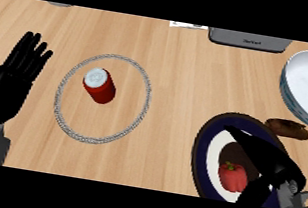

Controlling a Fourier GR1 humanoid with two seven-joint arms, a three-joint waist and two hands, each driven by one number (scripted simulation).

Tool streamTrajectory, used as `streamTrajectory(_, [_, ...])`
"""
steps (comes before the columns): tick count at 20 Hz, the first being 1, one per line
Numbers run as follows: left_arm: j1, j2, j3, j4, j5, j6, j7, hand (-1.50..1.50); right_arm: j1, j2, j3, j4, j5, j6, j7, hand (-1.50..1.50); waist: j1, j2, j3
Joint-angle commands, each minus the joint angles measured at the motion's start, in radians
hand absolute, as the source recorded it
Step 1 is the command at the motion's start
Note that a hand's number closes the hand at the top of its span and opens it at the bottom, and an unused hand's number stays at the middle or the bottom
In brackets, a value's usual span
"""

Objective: Pick the bell pepper from the plate and place it in the bowl

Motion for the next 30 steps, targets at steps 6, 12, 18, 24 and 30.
streamTrajectory(6, [-0.032,-0.002,0.040,0.065,-0.013,-0.038,-0.032,0.00,-0.065,0.063,-0.088,0.144,0.074,0.137,-0.072,-1.50,0.003,0.001,0.000])
streamTrajectory(12, [0.006,0.004,0.062,-0.022,0.011,-0.057,0.024,0.00,0.016,0.194,-0.005,0.222,0.267,0.045,-0.149,-1.50,0.004,0.000,0.000])
streamTrajectory(18, [-0.059,0.011,0.089,0.134,0.006,-0.107,-0.048,0.00,-0.098,0.161,-0.037,0.247,0.272,0.196,-0.180,1.50,0.002,0.003,0.000])
streamTrajectory(24, [0.010,-0.023,0.068,0.028,-0.029,-0.070,-0.022,0.00,-0.022,0.183,0.035,0.257,0.447,0.116,-0.314,1.50,0.003,0.001,0.000])
streamTrajectory(30, [0.010,-0.037,0.054,0.008,-0.038,-0.070,-0.014,0.00,-0.004,0.101,0.025,0.240,0.509,0.094,-0.493,1.50,0.001,0.000,0.000])
